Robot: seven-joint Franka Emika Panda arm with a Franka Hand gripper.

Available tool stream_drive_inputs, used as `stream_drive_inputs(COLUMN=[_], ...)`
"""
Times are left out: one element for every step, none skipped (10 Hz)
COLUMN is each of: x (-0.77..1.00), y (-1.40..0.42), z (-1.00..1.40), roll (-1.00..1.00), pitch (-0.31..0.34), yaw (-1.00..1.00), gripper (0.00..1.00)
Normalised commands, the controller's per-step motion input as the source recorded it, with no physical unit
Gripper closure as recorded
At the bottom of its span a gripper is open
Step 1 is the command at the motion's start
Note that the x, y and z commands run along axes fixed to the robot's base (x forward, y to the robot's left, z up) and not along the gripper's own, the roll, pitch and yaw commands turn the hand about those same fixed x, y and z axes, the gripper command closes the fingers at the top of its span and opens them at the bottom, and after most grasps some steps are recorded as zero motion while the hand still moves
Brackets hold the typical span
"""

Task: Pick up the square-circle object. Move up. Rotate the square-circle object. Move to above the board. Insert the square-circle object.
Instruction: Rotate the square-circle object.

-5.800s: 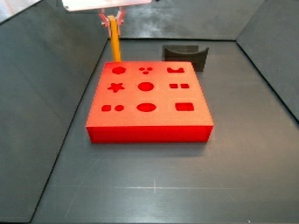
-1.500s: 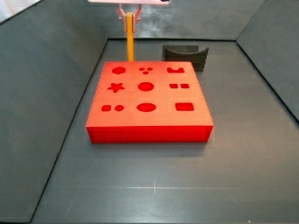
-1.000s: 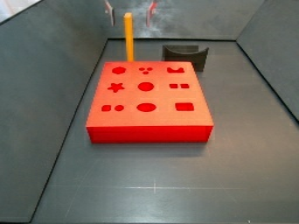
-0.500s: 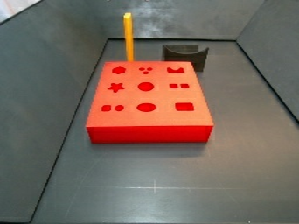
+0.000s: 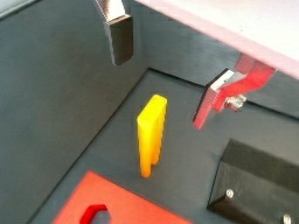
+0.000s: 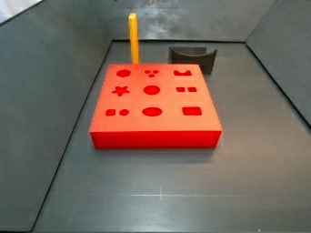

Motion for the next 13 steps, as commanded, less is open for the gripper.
stream_drive_inputs(x=[0.04,0.04,0.04,0.04,0.04,0.04,0.04,0.04,0.04,0.04,0.04,0.04,0.04], y=[0.03,0.03,0.03,0.03,0.03,0.03,0.03,0.03,0.03,0.03,0.03,0.03,0.03], z=[-0.03,-0.03,-0.03,-0.03,-0.03,-0.03,-0.03,-0.03,-0.03,-0.03,-0.03,-0.03,-0.03], roll=[0.0,0.0,0.0,0.0,0.0,0.0,0.0,0.0,0.0,0.0,0.0,0.0,0.0], pitch=[0.01,0.011,0.011,0.012,0.013,0.014,0.015,0.017,0.018,0.019,0.023,0.026,0.031], yaw=[-1.0,-1.0,-1.0,-1.0,-1.0,-1.0,-1.0,-1.0,-1.0,-1.0,-1.0,-1.0,-1.0], gripper=[0.0,0.0,0.0,0.0,0.0,0.0,0.0,0.0,0.0,0.0,0.0,0.0,0.0])
